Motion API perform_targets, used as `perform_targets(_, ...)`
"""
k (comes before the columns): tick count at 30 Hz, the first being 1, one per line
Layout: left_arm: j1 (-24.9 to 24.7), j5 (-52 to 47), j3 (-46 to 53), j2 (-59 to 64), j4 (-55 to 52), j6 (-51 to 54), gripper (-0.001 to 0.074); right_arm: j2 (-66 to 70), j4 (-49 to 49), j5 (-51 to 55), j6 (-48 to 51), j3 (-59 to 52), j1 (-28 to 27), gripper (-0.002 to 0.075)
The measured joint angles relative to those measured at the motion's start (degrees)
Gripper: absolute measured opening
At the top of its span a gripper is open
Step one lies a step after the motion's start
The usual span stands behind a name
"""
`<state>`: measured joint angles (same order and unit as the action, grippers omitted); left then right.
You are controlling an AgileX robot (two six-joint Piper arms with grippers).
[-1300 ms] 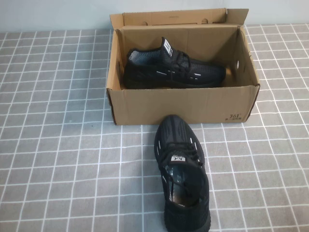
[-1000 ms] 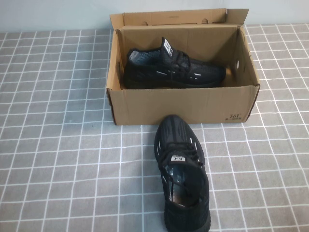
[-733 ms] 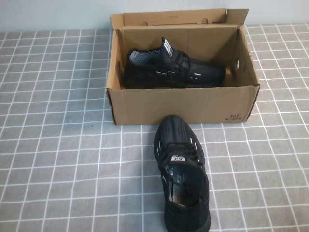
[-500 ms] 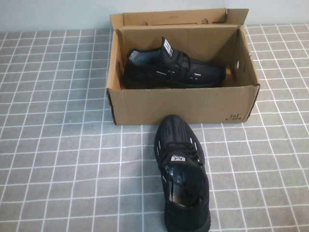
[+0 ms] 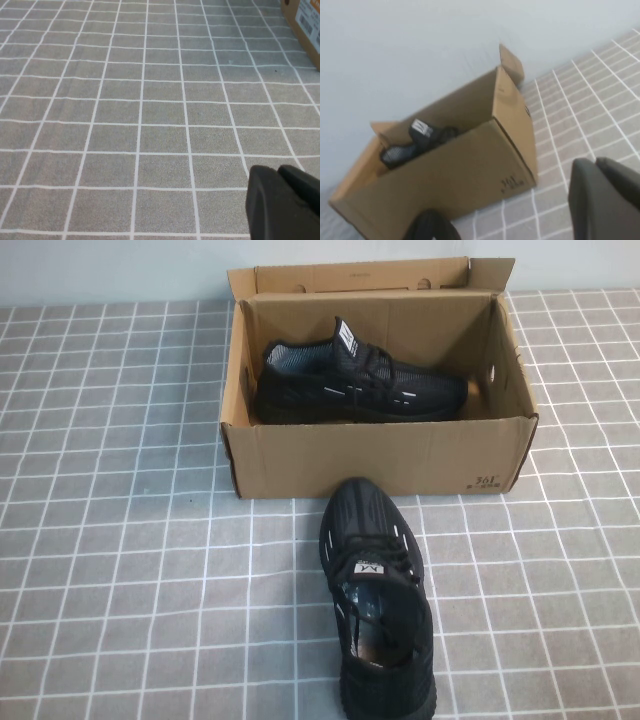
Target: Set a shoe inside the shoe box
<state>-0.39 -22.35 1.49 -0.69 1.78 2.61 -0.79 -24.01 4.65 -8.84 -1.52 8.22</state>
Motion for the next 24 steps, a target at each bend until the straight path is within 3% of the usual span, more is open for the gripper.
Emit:
perform_targets(6,0.0,0.0,0.0,0.0,0.0,-0.1,-0.0001,0.0,-9.3,-0.7,0.0,0.0,0.0,-0.0016)
perform_targets(11,0.0,0.0,0.0,0.0,-0.1,0.0,-0.0001,1.4,-13.5,12.2,0.0,3.4,0.0,-0.0016)
perform_targets(16,0.0,0.0,0.0,0.0,-0.1,0.0,-0.0001,13.1,-11.6,28.4,1.6,14.7,0.0,-0.0016)
perform_targets(24,0.0,0.0,0.0,0.0,-0.1,0.0,-0.0001,38.7,-8.1,45.9,16.4,34.3,0.0,-0.0016)
